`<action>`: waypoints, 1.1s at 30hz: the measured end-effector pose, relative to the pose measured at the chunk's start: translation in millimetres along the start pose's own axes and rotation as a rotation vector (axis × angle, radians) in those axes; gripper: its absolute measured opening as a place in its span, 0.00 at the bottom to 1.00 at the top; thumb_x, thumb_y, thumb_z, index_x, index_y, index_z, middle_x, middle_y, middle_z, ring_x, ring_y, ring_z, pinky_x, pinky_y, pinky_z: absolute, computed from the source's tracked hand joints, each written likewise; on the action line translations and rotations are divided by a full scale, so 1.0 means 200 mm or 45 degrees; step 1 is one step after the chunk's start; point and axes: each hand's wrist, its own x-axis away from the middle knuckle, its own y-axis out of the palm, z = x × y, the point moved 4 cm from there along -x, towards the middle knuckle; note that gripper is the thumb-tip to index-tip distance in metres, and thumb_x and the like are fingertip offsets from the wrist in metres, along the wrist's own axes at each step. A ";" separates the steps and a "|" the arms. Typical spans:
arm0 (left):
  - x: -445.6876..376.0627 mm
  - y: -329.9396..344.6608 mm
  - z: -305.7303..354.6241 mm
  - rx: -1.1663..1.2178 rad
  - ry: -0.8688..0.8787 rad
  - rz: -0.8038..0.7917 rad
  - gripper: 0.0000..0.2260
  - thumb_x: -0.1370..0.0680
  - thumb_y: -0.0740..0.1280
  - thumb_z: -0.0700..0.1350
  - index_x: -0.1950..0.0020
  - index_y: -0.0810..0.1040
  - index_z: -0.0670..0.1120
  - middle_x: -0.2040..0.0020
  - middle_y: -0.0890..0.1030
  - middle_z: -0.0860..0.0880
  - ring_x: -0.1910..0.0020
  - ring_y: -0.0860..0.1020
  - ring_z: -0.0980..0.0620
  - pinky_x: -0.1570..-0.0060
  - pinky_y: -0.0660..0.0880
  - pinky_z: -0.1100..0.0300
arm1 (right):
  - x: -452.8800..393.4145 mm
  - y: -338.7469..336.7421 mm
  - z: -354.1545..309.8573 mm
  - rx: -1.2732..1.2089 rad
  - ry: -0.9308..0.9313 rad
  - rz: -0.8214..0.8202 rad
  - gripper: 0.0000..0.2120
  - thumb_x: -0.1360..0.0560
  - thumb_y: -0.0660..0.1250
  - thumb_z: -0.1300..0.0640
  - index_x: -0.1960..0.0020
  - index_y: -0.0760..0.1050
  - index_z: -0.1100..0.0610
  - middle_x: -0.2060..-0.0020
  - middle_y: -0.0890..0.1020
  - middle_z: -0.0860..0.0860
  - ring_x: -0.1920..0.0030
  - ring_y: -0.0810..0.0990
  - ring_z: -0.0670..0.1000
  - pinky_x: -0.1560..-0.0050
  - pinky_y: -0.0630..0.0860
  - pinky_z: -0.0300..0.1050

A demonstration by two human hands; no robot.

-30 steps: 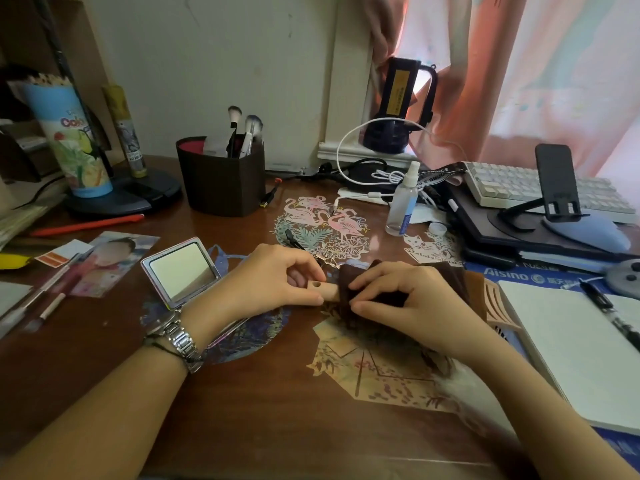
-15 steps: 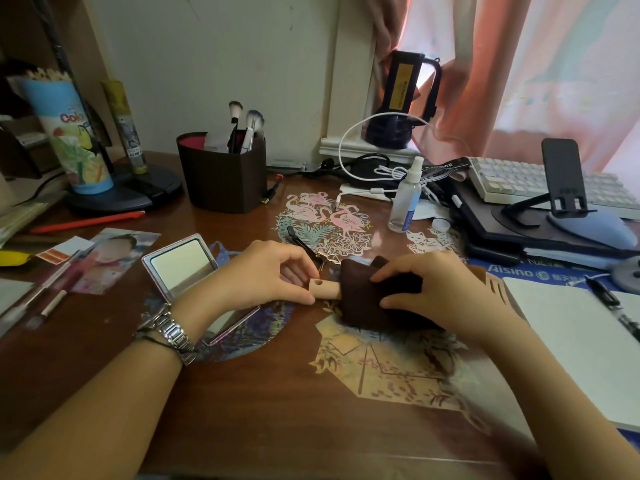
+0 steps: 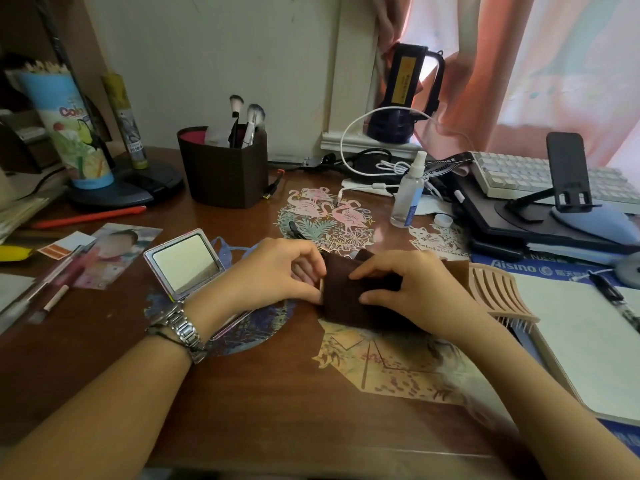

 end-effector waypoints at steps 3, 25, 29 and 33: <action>0.00 0.01 0.00 0.000 0.013 0.000 0.14 0.34 0.78 0.38 0.54 0.79 0.47 0.60 0.83 0.50 0.59 0.83 0.54 0.57 0.79 0.64 | 0.00 0.03 -0.01 -0.022 -0.044 -0.008 0.15 0.31 0.74 0.54 0.45 0.80 0.45 0.51 0.79 0.40 0.51 0.77 0.40 0.47 0.76 0.39; 0.00 0.02 0.01 -0.005 0.080 -0.083 0.18 0.31 0.77 0.40 0.54 0.68 0.41 0.54 0.83 0.49 0.55 0.82 0.53 0.51 0.80 0.57 | 0.03 -0.04 0.11 0.173 -0.007 -0.171 0.18 0.28 0.71 0.51 0.42 0.74 0.35 0.49 0.75 0.38 0.50 0.75 0.41 0.49 0.77 0.47; 0.00 0.02 0.00 0.046 0.064 -0.086 0.17 0.31 0.77 0.39 0.54 0.69 0.41 0.54 0.84 0.48 0.54 0.82 0.53 0.50 0.80 0.58 | 0.03 -0.03 0.09 0.184 -0.043 -0.169 0.18 0.28 0.70 0.51 0.41 0.74 0.36 0.49 0.73 0.36 0.50 0.75 0.41 0.49 0.77 0.47; 0.00 0.02 0.00 0.043 0.053 -0.089 0.17 0.31 0.77 0.39 0.54 0.69 0.41 0.54 0.84 0.49 0.55 0.82 0.54 0.49 0.80 0.57 | 0.03 -0.01 0.06 0.167 -0.097 -0.141 0.18 0.27 0.69 0.51 0.40 0.74 0.37 0.47 0.75 0.39 0.47 0.76 0.43 0.48 0.77 0.48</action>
